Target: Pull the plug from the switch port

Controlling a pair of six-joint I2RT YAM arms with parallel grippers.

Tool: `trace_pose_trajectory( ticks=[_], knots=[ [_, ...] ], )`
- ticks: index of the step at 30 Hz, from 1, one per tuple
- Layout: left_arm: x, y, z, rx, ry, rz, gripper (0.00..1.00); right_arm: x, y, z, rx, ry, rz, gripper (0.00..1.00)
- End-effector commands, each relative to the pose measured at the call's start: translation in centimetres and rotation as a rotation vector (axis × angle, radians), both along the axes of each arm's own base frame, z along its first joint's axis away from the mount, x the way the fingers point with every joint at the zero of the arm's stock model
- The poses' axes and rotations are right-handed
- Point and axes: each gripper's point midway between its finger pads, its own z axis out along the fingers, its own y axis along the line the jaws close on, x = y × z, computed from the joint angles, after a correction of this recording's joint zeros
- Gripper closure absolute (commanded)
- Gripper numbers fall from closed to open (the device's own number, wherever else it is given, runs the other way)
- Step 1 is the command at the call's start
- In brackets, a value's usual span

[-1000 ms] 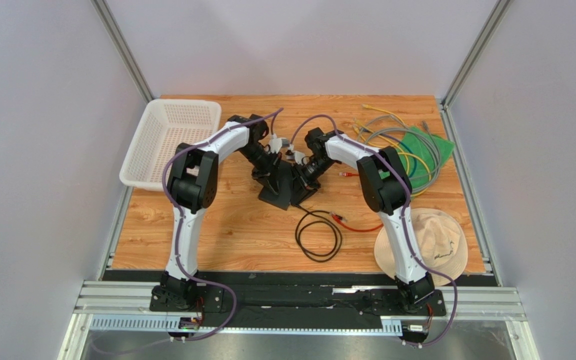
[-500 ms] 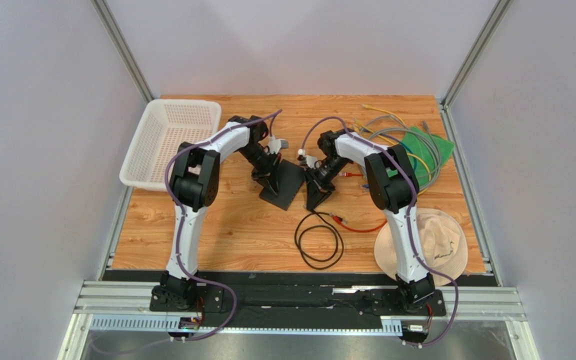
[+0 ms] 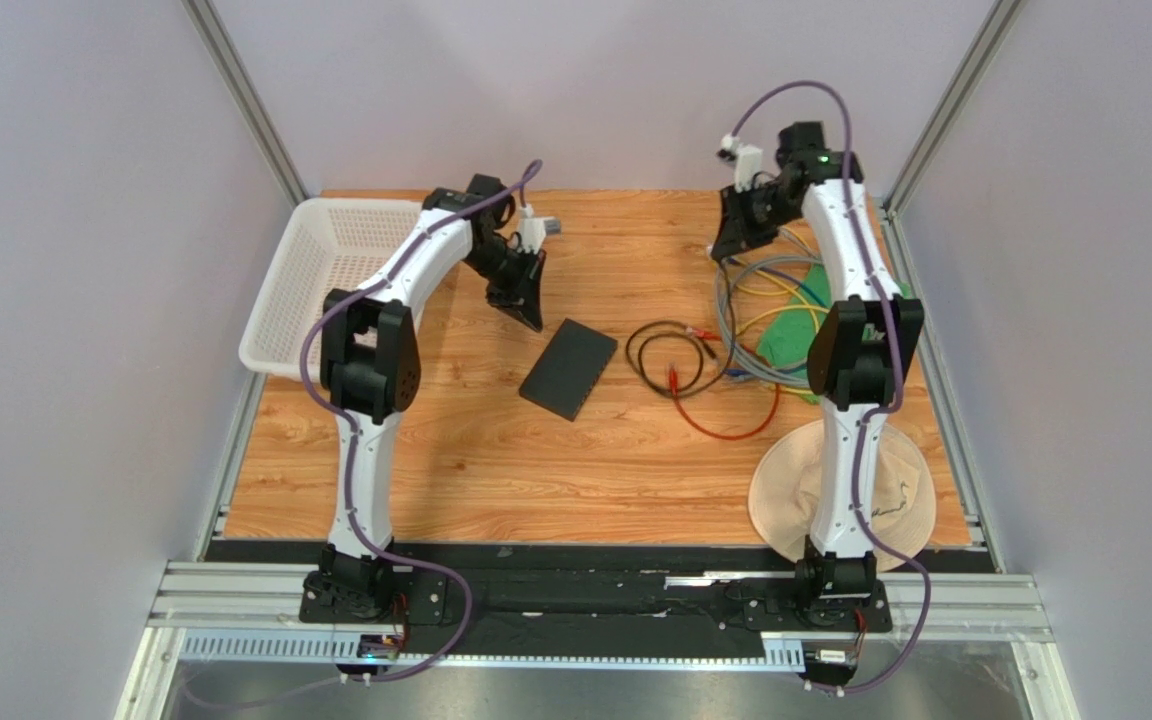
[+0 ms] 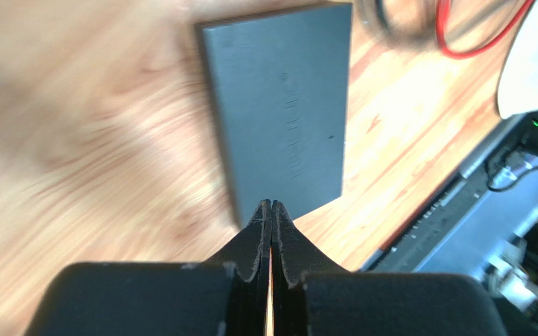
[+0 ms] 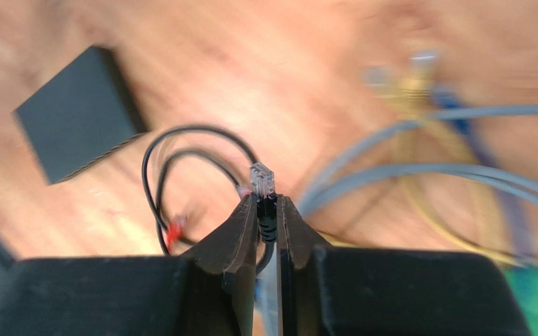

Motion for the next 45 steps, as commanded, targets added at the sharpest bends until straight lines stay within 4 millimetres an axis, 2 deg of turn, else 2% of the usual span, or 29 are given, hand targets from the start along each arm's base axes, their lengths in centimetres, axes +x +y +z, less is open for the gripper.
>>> trace_pose_trajectory(
  ticks=[1,3,5,6,7,8,9,11,13,16,17,18,19,20,21,22,24,25,27,28,29,30,31,34,35,36,39,43,45],
  knots=[
    [1.9,2.7,5.6,0.021,-0.196,0.004,1.0,2.8,-4.2,3.3,-0.159,-0.208,0.001,1.0],
    [2.1,3.4,6.3,0.044,-0.231,0.006,1.0,3.3,-6.0,1.9,-0.258,-0.211,-0.025,1.0],
    [2.0,4.0,6.9,0.063,-0.26,0.005,1.0,3.7,-6.6,1.2,-0.286,-0.217,-0.04,0.98],
    [2.1,4.4,6.9,0.086,-0.277,0.0,0.98,3.6,-6.5,1.0,-0.283,-0.209,-0.047,0.89],
    [1.9,4.7,6.8,0.101,-0.277,-0.002,0.96,3.6,-6.3,0.9,-0.261,-0.187,-0.086,0.74],
    [1.8,5.0,7.1,0.113,-0.293,-0.004,0.91,3.5,-6.1,1.2,-0.248,-0.181,-0.103,0.54],
    [1.8,5.7,6.8,0.156,-0.305,-0.003,0.8,3.3,-6.0,1.1,-0.23,-0.166,-0.124,0.48],
    [1.5,6.9,6.6,0.213,-0.317,-0.003,0.7,3.5,-5.6,2.4,-0.196,-0.177,-0.179,0.37],
    [1.9,8.8,6.1,0.322,-0.351,0.008,0.57,4.1,-5.6,3.9,-0.182,-0.214,-0.218,0.33],
    [2.5,10.7,8.2,0.405,-0.476,0.013,0.47,4.3,-5.8,6.6,-0.178,-0.253,-0.325,0.3],
    [2.6,11.1,10.2,0.414,-0.544,0.021,0.44,4.2,-5.8,7.2,-0.183,-0.264,-0.347,0.28],
    [3.5,11.8,11.3,0.45,-0.615,0.023,0.15,4.1,-6.2,8.4,-0.203,-0.291,-0.377,0.27],
    [4.0,12.1,12.7,0.46,-0.666,0.031,0.03,4.0,-6.2,8.9,-0.207,-0.305,-0.384,0.26],
    [4.2,12.5,14.3,0.469,-0.712,0.042,0.03,4.0,-6.0,9.5,-0.204,-0.318,-0.384,0.0],
    [4.7,12.8,15.5,0.484,-0.75,0.053,0.02,3.9,-6.1,9.9,-0.199,-0.324,-0.4,0.0],
    [5.3,12.8,17.6,0.476,-0.805,0.075,0.02,4.1,-6.0,10.7,-0.199,-0.347,-0.417,0.0],
    [6.0,13.0,19.4,0.465,-0.837,0.127,0.02,4.5,-6.5,11.6,-0.232,-0.381,-0.476,0.0],
    [6.5,13.0,21.7,0.444,-0.884,0.166,0.01,4.5,-6.8,12.1,-0.245,-0.393,-0.499,0.0],
    [6.9,13.1,23.0,0.408,-0.885,0.243,0.01,4.3,-6.9,12.7,-0.28,-0.412,-0.536,0.0],
    [7.1,13.0,24.4,0.381,-0.908,0.276,0.01,4.1,-6.7,13.0,-0.279,-0.417,-0.538,0.0],
    [7.1,13.1,24.8,0.364,-0.906,0.299,0.01,3.6,-6.3,14.2,-0.269,-0.439,-0.533,0.0],
    [6.9,12.6,24.9,0.333,-0.896,0.314,0.01,3.3,-6.1,14.0,-0.261,-0.431,-0.525,0.0],
    [6.6,12.3,24.6,0.319,-0.882,0.31,0.01,2.8,-5.9,15.6,-0.237,-0.466,-0.527,0.0],
    [5.7,11.8,22.7,0.297,-0.814,0.294,0.01,2.3,-4.9,17.3,-0.174,-0.504,-0.516,0.0],
    [5.4,11.7,22.6,0.29,-0.805,0.293,0.01,1.8,-4.7,18.7,-0.141,-0.525,-0.525,0.0],
    [5.0,11.3,21.8,0.276,-0.78,0.277,0.01,1.7,-4.1,19.2,-0.109,-0.538,-0.511,0.0],
    [4.3,10.6,21.5,0.246,-0.764,0.25,0.01,1.1,-2.9,20.9,-0.041,-0.568,-0.505,0.0],
    [3.8,10.3,21.1,0.231,-0.743,0.244,0.02,0.8,-1.0,19.8,-0.06,-0.555,-0.494,0.0],
    [3.6,9.9,21.0,0.211,-0.732,0.239,0.02,0.8,-0.8,19.2,-0.12,-0.571,-0.506,0.0]
  ],
)
